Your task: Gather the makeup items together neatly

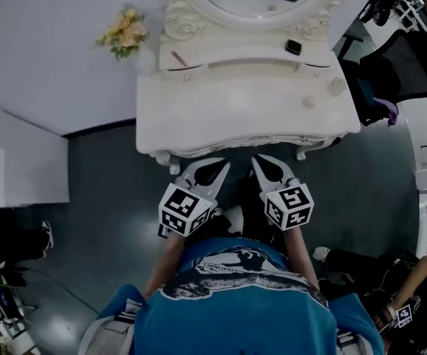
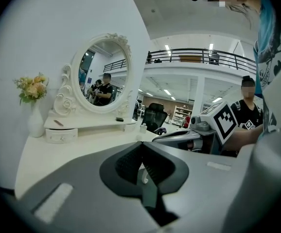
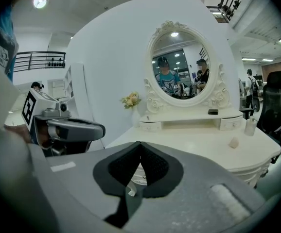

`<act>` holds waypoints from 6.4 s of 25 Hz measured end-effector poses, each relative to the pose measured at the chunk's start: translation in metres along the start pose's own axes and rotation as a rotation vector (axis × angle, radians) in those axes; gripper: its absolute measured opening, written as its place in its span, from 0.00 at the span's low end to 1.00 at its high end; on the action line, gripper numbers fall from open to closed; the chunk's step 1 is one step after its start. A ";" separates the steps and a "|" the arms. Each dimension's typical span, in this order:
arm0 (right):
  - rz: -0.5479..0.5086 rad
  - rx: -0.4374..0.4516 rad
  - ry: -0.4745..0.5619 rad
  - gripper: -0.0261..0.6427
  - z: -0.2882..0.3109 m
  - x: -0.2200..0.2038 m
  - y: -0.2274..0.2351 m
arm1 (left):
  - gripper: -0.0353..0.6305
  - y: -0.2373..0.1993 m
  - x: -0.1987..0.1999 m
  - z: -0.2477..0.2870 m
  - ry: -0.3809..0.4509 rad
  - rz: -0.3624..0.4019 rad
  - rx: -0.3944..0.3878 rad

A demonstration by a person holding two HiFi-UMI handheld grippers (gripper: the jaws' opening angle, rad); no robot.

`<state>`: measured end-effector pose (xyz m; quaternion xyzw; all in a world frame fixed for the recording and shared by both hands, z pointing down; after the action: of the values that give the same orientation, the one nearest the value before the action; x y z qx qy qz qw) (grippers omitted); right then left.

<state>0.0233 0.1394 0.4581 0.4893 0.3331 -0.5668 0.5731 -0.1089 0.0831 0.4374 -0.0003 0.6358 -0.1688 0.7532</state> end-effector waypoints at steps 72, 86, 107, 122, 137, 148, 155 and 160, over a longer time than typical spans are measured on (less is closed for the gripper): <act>-0.279 0.030 -0.316 0.53 0.273 0.097 0.457 | 0.07 -0.094 0.065 0.217 -0.058 -0.059 0.466; -0.244 0.081 -0.268 0.53 0.247 0.077 0.392 | 0.07 -0.112 0.062 0.178 -0.038 -0.078 0.480; -0.309 0.453 -0.444 0.53 0.311 -0.017 0.163 | 0.07 -0.161 0.054 0.090 -0.019 -0.112 0.558; -0.432 0.487 -0.458 0.54 0.331 -0.048 0.138 | 0.07 -0.203 0.052 0.060 -0.016 -0.126 0.534; -0.306 0.369 -0.360 0.54 0.306 -0.010 0.143 | 0.07 -0.214 0.053 0.089 -0.050 -0.111 0.355; -0.237 0.194 -0.185 0.42 0.238 0.036 0.179 | 0.07 -0.194 0.051 0.146 -0.098 -0.089 0.162; -0.209 0.012 -0.215 0.38 0.172 0.030 0.234 | 0.07 -0.172 0.049 0.183 -0.126 -0.072 0.076; -0.247 -0.076 -0.339 0.37 0.131 0.001 0.273 | 0.07 -0.156 0.050 0.200 -0.138 -0.061 0.045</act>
<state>0.2667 -0.0169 0.5462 0.3205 0.3107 -0.6938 0.5651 0.0493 -0.1196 0.4616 -0.0143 0.5782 -0.2056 0.7894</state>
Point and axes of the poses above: the fingertips, and each gripper's own axes: z forward along the fingers, y to its right, x out of its top, the point moved 6 cm from there along -z, backward along the fingers, and after that the axes turned 5 degrees about y, right-handed, at the moved point
